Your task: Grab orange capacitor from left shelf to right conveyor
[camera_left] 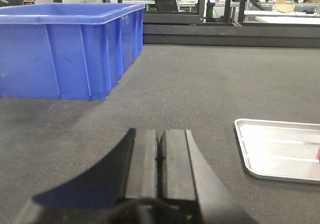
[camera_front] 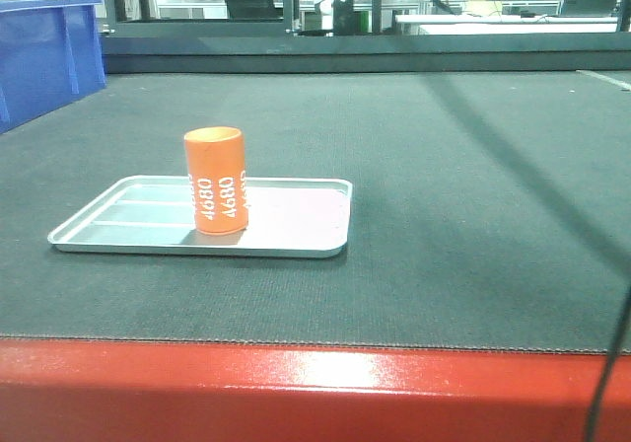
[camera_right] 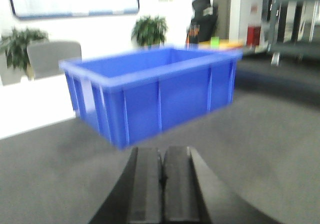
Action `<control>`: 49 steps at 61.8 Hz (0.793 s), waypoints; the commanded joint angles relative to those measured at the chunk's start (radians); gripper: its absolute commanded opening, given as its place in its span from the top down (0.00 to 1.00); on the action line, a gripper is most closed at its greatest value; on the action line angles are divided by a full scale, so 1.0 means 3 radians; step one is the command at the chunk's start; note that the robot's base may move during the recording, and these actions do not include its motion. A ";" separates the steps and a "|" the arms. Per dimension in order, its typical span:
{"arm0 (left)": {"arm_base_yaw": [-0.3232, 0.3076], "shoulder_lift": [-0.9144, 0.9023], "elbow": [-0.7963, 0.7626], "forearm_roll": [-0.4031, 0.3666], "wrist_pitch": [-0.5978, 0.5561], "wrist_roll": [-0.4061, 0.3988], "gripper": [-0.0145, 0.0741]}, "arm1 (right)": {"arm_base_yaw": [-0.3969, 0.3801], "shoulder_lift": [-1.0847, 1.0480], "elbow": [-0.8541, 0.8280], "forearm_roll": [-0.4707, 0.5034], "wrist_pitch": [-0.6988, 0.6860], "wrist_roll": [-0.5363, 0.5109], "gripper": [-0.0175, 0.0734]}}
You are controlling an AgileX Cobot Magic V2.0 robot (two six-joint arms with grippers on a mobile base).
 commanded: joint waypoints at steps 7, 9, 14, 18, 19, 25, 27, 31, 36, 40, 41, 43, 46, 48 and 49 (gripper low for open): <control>-0.0013 0.0019 -0.0020 -0.0020 -0.0265 0.0000 0.95 | -0.0013 -0.0578 -0.0094 0.0013 -0.0273 -0.0015 0.74; -0.0013 0.0019 -0.0020 -0.0020 -0.0265 0.0000 0.95 | -0.0013 -0.0616 -0.0094 0.0013 -0.0305 -0.0015 0.74; -0.0013 0.0019 -0.0020 -0.0020 -0.0265 0.0000 0.95 | -0.0013 -0.0644 -0.0094 0.0013 -0.0457 -0.0015 0.74; -0.0013 0.0019 -0.0020 -0.0020 -0.0265 0.0000 0.95 | -0.0013 -0.0640 -0.0094 0.0013 -0.0545 -0.0015 0.74; -0.0013 0.0019 -0.0020 -0.0020 -0.0265 0.0000 0.95 | -0.0013 -0.0640 -0.0094 0.0013 -0.0561 -0.0015 0.74; -0.0013 0.0019 -0.0020 -0.0020 -0.0265 0.0000 0.95 | -0.0076 -0.0633 -0.0094 0.0113 -0.0657 -0.0019 0.74; -0.0013 0.0019 -0.0020 -0.0020 -0.0265 0.0000 0.95 | -0.0105 -0.0633 -0.0094 0.0128 -0.0658 -0.0019 0.74; -0.0013 0.0019 -0.0020 -0.0020 -0.0265 0.0000 0.95 | -0.0182 -0.0633 -0.0094 0.0201 -0.0620 -0.0016 0.74; -0.0013 0.0019 -0.0020 -0.0020 -0.0265 0.0000 0.95 | -0.0334 -0.0714 -0.0094 0.0314 -0.0408 -0.0038 0.74; -0.0013 0.0019 -0.0020 -0.0020 -0.0265 0.0000 0.95 | -0.0497 -0.0865 -0.0094 0.0314 -0.0034 -0.0045 0.74; -0.0013 0.0019 -0.0020 -0.0020 -0.0265 0.0000 0.95 | -0.0555 -0.0914 -0.0094 0.0314 0.0086 -0.0045 0.74; -0.0013 0.0019 -0.0020 -0.0020 -0.0265 0.0000 0.95 | -0.0634 -0.0982 -0.0094 0.0314 0.0245 -0.0045 0.74; -0.0013 0.0019 -0.0020 -0.0020 -0.0265 0.0000 0.95 | -0.0794 -0.1140 -0.0094 0.0314 0.0609 -0.0045 0.74; -0.0013 0.0019 -0.0020 -0.0020 -0.0265 0.0000 0.95 | -0.0905 -0.1256 -0.0094 0.0314 0.0863 -0.0045 0.74; -0.0013 0.0019 -0.0020 -0.0020 -0.0265 0.0000 0.95 | -0.0950 -0.1304 -0.0094 0.0314 0.0963 -0.0045 0.74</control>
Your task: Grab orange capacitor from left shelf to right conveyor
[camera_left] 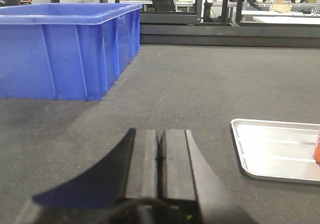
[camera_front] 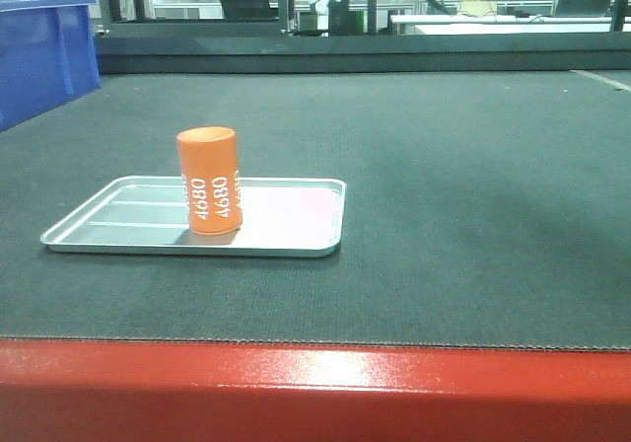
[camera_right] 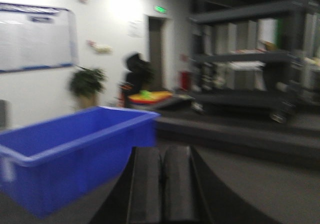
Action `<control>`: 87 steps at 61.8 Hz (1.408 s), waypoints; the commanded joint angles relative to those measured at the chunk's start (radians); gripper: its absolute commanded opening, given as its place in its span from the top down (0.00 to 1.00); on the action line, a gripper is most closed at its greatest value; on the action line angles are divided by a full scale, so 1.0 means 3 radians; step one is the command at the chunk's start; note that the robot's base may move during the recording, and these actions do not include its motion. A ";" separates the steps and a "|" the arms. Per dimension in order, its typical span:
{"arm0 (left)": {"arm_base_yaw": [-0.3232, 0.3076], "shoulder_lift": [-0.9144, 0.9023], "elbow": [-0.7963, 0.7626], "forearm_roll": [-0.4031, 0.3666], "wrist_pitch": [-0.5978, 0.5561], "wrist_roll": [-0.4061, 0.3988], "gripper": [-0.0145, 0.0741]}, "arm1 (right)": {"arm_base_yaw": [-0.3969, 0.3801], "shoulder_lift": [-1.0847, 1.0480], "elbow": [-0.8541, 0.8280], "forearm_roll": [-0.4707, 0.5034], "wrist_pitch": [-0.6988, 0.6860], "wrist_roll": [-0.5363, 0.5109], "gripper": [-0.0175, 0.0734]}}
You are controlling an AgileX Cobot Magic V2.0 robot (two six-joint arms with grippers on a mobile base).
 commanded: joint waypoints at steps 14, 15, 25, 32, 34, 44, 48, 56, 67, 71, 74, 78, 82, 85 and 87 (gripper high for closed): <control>-0.0013 0.0019 -0.0020 -0.0020 -0.0265 0.0000 0.95 | -0.1121 -0.1201 -0.0071 -0.0030 0.1710 -0.0070 0.74; -0.0013 0.0019 -0.0020 -0.0020 -0.0265 0.0000 0.95 | -0.1191 -0.1251 -0.0059 -0.0062 0.1772 -0.0070 0.74; -0.0013 0.0019 -0.0020 -0.0020 -0.0265 0.0000 0.95 | -0.1567 -0.1922 0.0302 -0.0337 0.1894 -0.0070 0.74; -0.0013 0.0019 -0.0020 -0.0020 -0.0265 0.0000 0.95 | -0.1613 -0.2367 0.0678 -0.0377 0.1884 -0.0060 0.75; -0.0013 0.0019 -0.0020 -0.0020 -0.0265 0.0000 0.95 | -0.1610 -0.2496 0.0800 -0.0362 0.1884 -0.0025 0.75; -0.0013 0.0019 -0.0020 -0.0020 -0.0265 0.0000 0.95 | -0.1610 -0.3216 0.1525 -0.0330 0.1824 0.0169 0.75; -0.0013 0.0019 -0.0020 -0.0020 -0.0265 0.0000 0.95 | -0.1610 -0.3547 0.1866 -0.0352 0.1721 0.0169 0.75; -0.0013 0.0019 -0.0020 -0.0020 -0.0265 0.0000 0.95 | -0.1610 -0.4250 0.2532 -0.0380 0.1627 0.0169 0.75; -0.0013 0.0019 -0.0020 -0.0020 -0.0265 0.0000 0.95 | -0.1610 -0.4267 0.2917 -0.0380 0.1480 0.0173 0.75; -0.0013 0.0019 -0.0020 -0.0020 -0.0265 0.0000 0.95 | -0.1610 -0.4237 0.2988 -0.0376 0.1352 0.0177 0.75; -0.0013 0.0019 -0.0020 -0.0020 -0.0265 0.0000 0.95 | -0.1610 -0.4237 0.3056 -0.0361 0.1209 0.0200 0.75; -0.0013 0.0019 -0.0020 -0.0020 -0.0265 0.0000 0.95 | -0.1598 -0.4241 0.3181 -0.0196 0.1005 0.0196 0.75; -0.0013 0.0019 -0.0020 -0.0020 -0.0265 0.0000 0.95 | -0.1598 -0.4248 0.3314 0.0030 0.0859 0.0185 0.75; -0.0013 0.0019 -0.0020 -0.0020 -0.0265 0.0000 0.95 | -0.1594 -0.4257 0.3293 0.0126 0.1036 0.0140 0.75; -0.0013 0.0019 -0.0020 -0.0020 -0.0265 0.0000 0.95 | -0.1594 -0.4272 0.3301 0.0132 0.1038 0.0073 0.75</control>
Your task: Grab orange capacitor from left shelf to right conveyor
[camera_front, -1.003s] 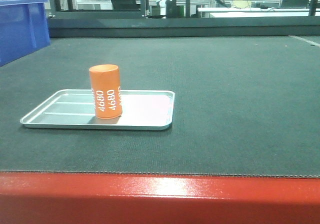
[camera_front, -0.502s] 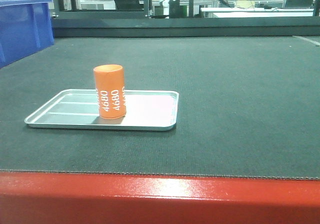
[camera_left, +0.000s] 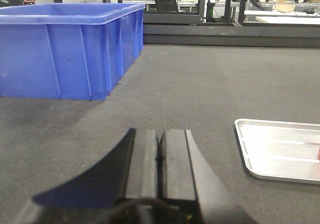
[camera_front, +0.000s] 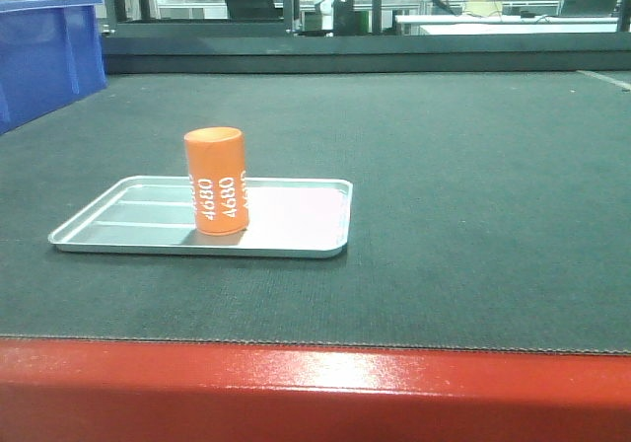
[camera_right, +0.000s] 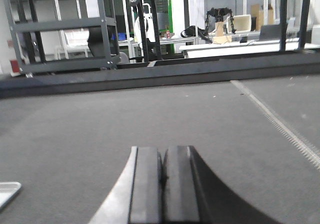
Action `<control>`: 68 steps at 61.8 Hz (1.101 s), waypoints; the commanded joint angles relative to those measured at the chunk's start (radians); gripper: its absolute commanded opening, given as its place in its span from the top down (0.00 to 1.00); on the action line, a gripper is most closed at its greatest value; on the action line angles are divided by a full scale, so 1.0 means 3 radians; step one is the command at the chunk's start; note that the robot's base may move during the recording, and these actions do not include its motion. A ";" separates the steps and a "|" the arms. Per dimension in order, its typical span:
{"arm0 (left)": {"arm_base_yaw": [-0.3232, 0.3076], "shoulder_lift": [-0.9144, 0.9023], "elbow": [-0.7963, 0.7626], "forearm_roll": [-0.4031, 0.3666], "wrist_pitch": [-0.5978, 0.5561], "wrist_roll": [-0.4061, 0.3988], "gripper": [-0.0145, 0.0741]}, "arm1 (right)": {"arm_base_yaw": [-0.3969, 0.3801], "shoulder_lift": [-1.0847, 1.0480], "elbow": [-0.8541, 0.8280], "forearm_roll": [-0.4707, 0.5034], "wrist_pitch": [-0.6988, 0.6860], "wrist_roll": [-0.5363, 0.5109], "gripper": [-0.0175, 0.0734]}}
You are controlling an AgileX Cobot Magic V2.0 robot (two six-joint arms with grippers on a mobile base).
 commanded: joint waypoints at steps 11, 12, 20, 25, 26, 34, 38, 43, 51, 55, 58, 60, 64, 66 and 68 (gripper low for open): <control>-0.0013 0.0019 -0.0020 -0.0020 -0.0264 0.0000 0.95 | -0.0001 -0.0104 0.0031 0.0116 -0.0152 -0.0374 0.75; -0.0013 0.0019 -0.0020 -0.0020 -0.0264 0.0000 0.95 | -0.0001 -0.0104 0.0031 0.0124 -0.0123 -0.0374 0.75; -0.0013 0.0019 -0.0020 -0.0020 -0.0264 0.0000 0.95 | 0.0054 -0.0104 0.0031 0.0177 0.0065 -0.0396 0.75; -0.0013 0.0019 -0.0020 -0.0020 -0.0264 0.0000 0.95 | 0.0157 -0.0104 0.0031 0.0219 0.0090 -0.0457 0.75; -0.0013 0.0019 -0.0020 -0.0020 -0.0264 0.0000 0.95 | 0.0173 -0.0104 0.0032 0.0235 0.0094 -0.0471 0.75; -0.0013 0.0019 -0.0020 -0.0020 -0.0264 0.0000 0.95 | 0.0264 -0.0104 0.0032 0.0418 0.0097 -0.0647 0.75; -0.0013 0.0019 -0.0020 -0.0020 -0.0264 0.0000 0.95 | 0.0251 -0.0104 0.0032 0.0452 0.0073 -0.0664 0.75; -0.0013 0.0019 -0.0020 -0.0020 -0.0264 0.0000 0.95 | 0.0216 -0.0104 0.0032 0.0452 -0.0055 -0.0664 0.75; -0.0013 0.0019 -0.0020 -0.0020 -0.0264 0.0000 0.95 | 0.0126 -0.0101 0.0032 0.0452 -0.0221 -0.0664 0.75; -0.0013 0.0019 -0.0020 -0.0020 -0.0264 0.0000 0.95 | 0.0083 -0.0101 0.0032 0.0452 -0.0218 -0.0664 0.75; -0.0013 0.0019 -0.0020 -0.0020 -0.0264 -0.0022 0.95 | 0.0069 -0.0101 0.0032 0.0452 -0.0218 -0.0664 0.75; -0.0013 0.0019 -0.0020 -0.0020 -0.0264 0.0000 0.95 | 0.0060 -0.0101 0.0032 0.0452 -0.0218 -0.0664 0.75; -0.0013 0.0019 -0.0020 -0.0020 -0.0264 0.0000 0.95 | 0.0060 -0.0101 0.0032 0.0452 -0.0218 -0.0664 0.75; -0.0013 0.0019 -0.0020 -0.0020 -0.0264 0.0000 0.95 | 0.0060 -0.0101 0.0032 0.0452 -0.0218 -0.0664 0.75; -0.0013 0.0019 -0.0020 -0.0020 -0.0264 0.0000 0.95 | 0.0060 -0.0101 0.0032 0.0452 -0.0221 -0.0664 0.75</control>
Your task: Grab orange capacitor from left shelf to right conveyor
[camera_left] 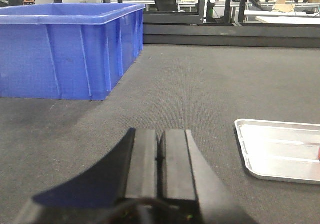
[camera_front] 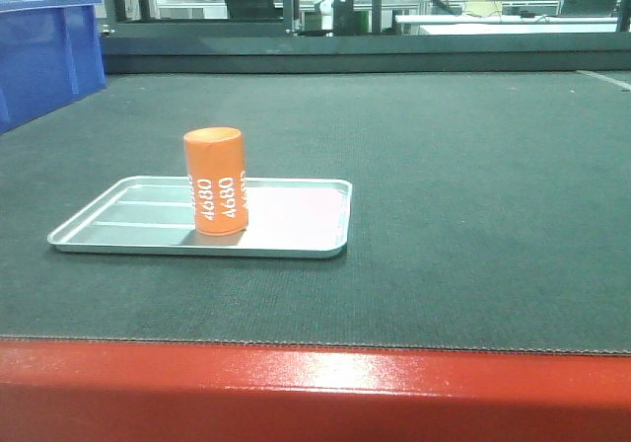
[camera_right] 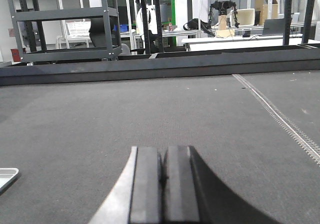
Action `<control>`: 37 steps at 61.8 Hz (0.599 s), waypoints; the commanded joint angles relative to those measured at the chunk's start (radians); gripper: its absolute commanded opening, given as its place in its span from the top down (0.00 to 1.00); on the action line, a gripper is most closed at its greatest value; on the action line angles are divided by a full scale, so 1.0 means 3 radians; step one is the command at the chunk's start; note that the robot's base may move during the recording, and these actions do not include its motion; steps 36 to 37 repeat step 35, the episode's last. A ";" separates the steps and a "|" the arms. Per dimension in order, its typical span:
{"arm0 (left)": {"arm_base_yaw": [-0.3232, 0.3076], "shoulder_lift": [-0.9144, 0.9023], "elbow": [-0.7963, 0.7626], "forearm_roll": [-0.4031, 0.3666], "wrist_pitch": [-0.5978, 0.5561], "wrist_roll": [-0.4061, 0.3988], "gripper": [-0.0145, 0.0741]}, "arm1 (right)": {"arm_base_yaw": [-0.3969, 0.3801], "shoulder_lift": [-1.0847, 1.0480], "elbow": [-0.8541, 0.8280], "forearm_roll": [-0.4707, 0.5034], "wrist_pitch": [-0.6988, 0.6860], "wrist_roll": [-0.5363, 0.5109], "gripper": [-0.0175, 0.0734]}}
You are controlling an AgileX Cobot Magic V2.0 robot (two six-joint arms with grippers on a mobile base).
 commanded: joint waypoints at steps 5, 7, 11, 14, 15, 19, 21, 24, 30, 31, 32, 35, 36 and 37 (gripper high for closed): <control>-0.0013 0.0019 -0.0020 -0.0020 -0.0264 0.0000 0.95 | -0.0017 -0.0073 0.0010 0.0001 -0.0338 -0.0039 0.75; -0.0013 0.0019 -0.0020 -0.0020 -0.0264 0.0000 0.95 | -0.0017 -0.0073 0.0010 0.0001 -0.0338 -0.0039 0.75; -0.0013 0.0019 -0.0020 -0.0020 -0.0264 0.0000 0.95 | -0.0017 -0.0073 0.0010 0.0001 -0.0334 -0.0039 0.75; -0.0013 0.0019 -0.0020 -0.0020 -0.0264 0.0000 0.95 | -0.0017 -0.0073 0.0010 0.0001 -0.0331 -0.0039 0.75; -0.0013 0.0019 -0.0020 -0.0020 -0.0264 0.0000 0.95 | -0.0017 -0.0073 0.0010 0.0001 -0.0328 -0.0039 0.75; -0.0013 0.0019 -0.0020 -0.0020 -0.0264 0.0000 0.95 | -0.0017 -0.0073 0.0010 0.0001 -0.0324 -0.0039 0.75; -0.0013 0.0019 -0.0020 -0.0020 -0.0264 0.0000 0.95 | -0.0017 -0.0073 0.0010 0.0001 -0.0324 -0.0039 0.75; -0.0013 0.0019 -0.0020 -0.0020 -0.0264 0.0000 0.95 | -0.0017 -0.0073 0.0010 0.0001 -0.0324 -0.0039 0.75; -0.0013 0.0019 -0.0020 -0.0020 -0.0264 0.0000 0.95 | -0.0017 -0.0073 0.0010 0.0001 -0.0324 -0.0039 0.75; -0.0013 0.0019 -0.0020 -0.0020 -0.0264 0.0000 0.95 | -0.0017 -0.0073 0.0010 0.0001 -0.0324 -0.0039 0.75; -0.0013 0.0019 -0.0020 -0.0020 -0.0264 0.0000 0.95 | -0.0017 -0.0073 0.0010 0.0001 -0.0324 -0.0039 0.75; -0.0013 0.0019 -0.0020 -0.0020 -0.0264 0.0000 0.95 | -0.0017 -0.0073 0.0010 0.0001 -0.0324 -0.0039 0.75; -0.0013 0.0019 -0.0020 -0.0020 -0.0264 0.0000 0.95 | -0.0017 -0.0073 0.0010 0.0001 -0.0324 -0.0039 0.75; -0.0013 0.0019 -0.0020 -0.0020 -0.0264 0.0000 0.95 | -0.0017 -0.0073 0.0010 0.0001 -0.0324 -0.0039 0.75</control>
